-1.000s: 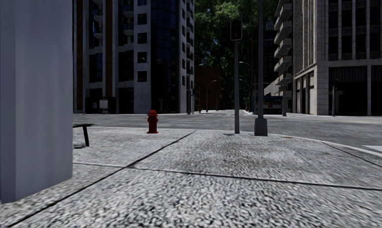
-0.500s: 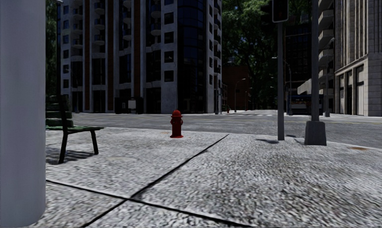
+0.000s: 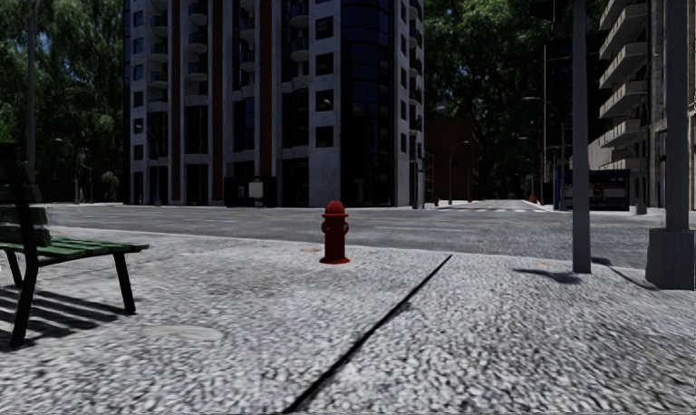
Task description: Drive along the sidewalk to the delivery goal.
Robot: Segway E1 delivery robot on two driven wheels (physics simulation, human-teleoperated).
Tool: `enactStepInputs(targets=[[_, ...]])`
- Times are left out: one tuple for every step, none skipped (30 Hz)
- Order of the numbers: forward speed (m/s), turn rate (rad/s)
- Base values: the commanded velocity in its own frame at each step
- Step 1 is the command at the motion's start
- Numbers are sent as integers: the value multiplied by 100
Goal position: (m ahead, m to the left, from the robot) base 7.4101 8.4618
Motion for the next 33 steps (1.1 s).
enactStepInputs(targets=[[200, 41], [200, 41], [200, 41], [200, 41], [200, 41], [200, 41], [200, 41], [200, 41], [200, 41], [200, 41], [200, 41], [200, 41], [200, 41], [200, 41], [200, 41], [200, 41], [200, 41], [200, 42], [200, 49], [200, 55], [200, 55], [200, 59], [200, 62], [200, 62], [200, 62], [200, 62], [200, 62], [200, 62], [200, 62], [200, 62], [200, 62], [200, 62], [200, 62]])
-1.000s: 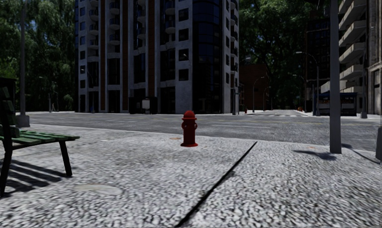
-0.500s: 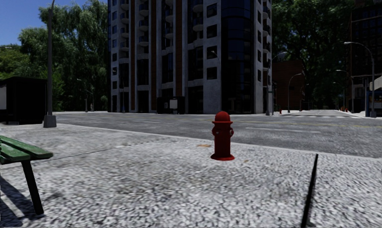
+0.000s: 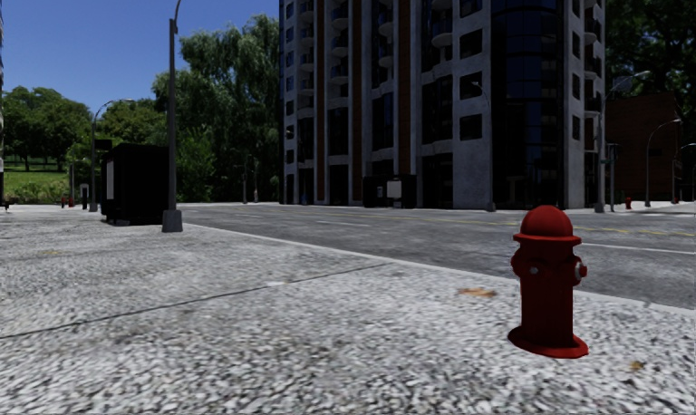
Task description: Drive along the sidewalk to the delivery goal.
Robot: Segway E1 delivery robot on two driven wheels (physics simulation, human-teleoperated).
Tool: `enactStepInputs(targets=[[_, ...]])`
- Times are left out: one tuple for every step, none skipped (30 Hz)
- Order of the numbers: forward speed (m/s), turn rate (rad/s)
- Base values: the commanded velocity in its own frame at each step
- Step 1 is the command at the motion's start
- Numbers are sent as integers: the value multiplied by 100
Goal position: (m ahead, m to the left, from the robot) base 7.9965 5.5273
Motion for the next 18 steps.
enactStepInputs(targets=[[200, 62], [200, 62], [200, 62], [200, 62], [200, 62], [200, 62], [200, 62], [200, 62], [200, 62], [200, 60], [200, 60], [200, 52], [200, 0], [200, 0], [200, 0], [200, 0], [200, 0], [200, 0]])
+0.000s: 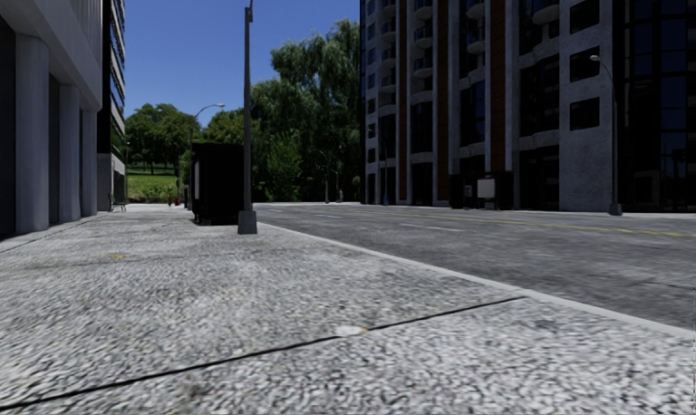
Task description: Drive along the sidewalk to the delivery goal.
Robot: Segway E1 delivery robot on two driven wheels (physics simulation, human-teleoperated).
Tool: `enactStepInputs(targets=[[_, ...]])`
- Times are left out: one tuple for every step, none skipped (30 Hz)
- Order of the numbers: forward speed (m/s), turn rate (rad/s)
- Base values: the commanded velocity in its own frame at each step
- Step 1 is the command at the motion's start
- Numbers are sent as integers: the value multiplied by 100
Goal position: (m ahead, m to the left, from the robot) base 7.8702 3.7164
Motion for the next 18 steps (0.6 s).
enactStepInputs(targets=[[200, 0], [200, 0], [200, 0], [200, 0], [200, 0], [200, 0], [200, 0], [200, 0], [200, 0], [200, 0], [200, 0], [200, 0], [200, 0], [200, 0], [200, 0], [200, 0], [200, 0], [200, 5]])
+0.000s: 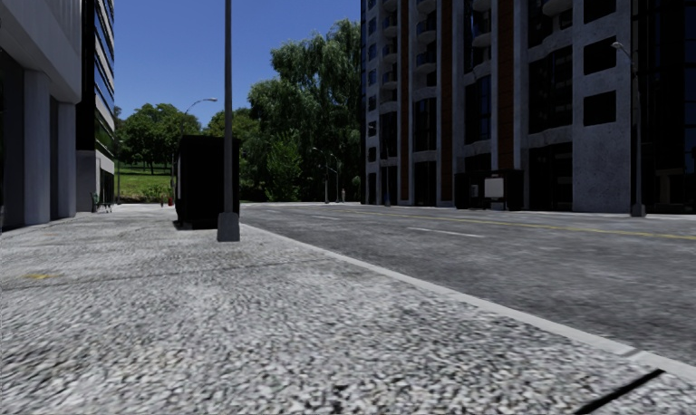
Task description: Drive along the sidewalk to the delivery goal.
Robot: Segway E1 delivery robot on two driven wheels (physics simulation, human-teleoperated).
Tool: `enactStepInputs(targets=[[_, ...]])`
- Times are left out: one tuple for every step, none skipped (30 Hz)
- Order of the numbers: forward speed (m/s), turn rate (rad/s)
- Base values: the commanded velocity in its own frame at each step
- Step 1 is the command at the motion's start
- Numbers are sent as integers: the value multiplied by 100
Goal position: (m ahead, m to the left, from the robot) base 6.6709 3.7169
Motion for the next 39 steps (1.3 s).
enactStepInputs(targets=[[200, 5], [200, 19], [200, 26], [200, 39], [200, 39], [200, 49], [200, 53], [200, 54], [200, 54], [200, 54], [200, 54], [200, 54], [200, 54], [200, 54], [200, 54], [200, 54], [200, 54], [200, 54], [200, 54], [200, 54], [200, 54], [200, 54], [200, 54], [200, 54], [200, 54], [200, 54], [200, 54], [200, 54], [200, 54], [200, 54], [200, 54], [200, 54], [200, 54], [200, 54], [200, 54], [200, 54], [200, 54], [200, 54], [200, 54]])
